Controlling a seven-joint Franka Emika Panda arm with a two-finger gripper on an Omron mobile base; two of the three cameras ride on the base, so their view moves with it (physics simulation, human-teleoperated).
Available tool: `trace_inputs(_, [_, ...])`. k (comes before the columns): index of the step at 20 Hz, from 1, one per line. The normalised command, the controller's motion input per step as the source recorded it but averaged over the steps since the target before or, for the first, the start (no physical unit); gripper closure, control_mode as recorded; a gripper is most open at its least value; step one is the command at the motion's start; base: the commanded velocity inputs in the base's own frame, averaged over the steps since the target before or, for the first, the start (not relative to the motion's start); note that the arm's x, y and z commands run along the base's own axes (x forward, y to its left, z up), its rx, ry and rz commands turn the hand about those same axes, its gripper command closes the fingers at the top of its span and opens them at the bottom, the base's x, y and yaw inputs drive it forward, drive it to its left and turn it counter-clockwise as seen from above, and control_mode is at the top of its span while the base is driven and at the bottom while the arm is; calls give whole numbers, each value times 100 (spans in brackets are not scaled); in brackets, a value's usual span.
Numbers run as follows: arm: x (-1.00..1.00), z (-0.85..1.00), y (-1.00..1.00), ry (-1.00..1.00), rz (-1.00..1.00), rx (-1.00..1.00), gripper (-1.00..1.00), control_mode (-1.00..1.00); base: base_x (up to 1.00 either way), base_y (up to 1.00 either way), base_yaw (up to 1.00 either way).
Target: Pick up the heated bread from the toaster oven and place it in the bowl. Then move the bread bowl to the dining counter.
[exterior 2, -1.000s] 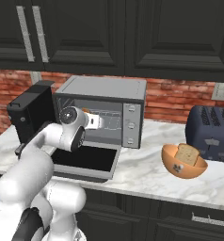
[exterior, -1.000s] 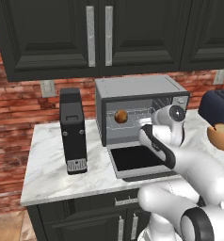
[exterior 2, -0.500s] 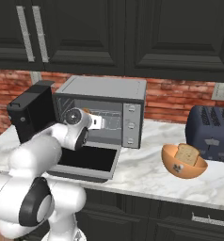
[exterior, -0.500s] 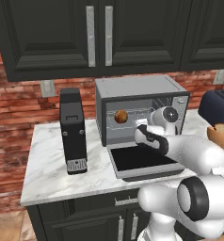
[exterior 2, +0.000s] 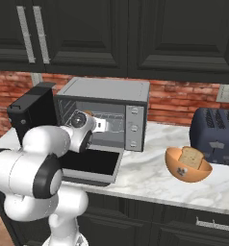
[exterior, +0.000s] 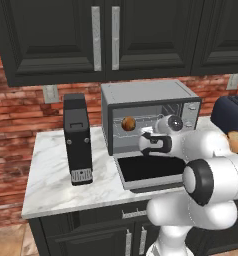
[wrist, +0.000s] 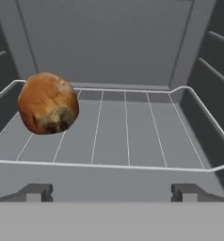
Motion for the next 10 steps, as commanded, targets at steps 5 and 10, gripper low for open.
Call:
trace_inputs(5, [23, -10, 0, 0, 0, 0, -100, -100, 0, 0, 0])
trace_inputs(10, [16, -6, 0, 1, 0, 0, -100, -100, 0, 0, 0])
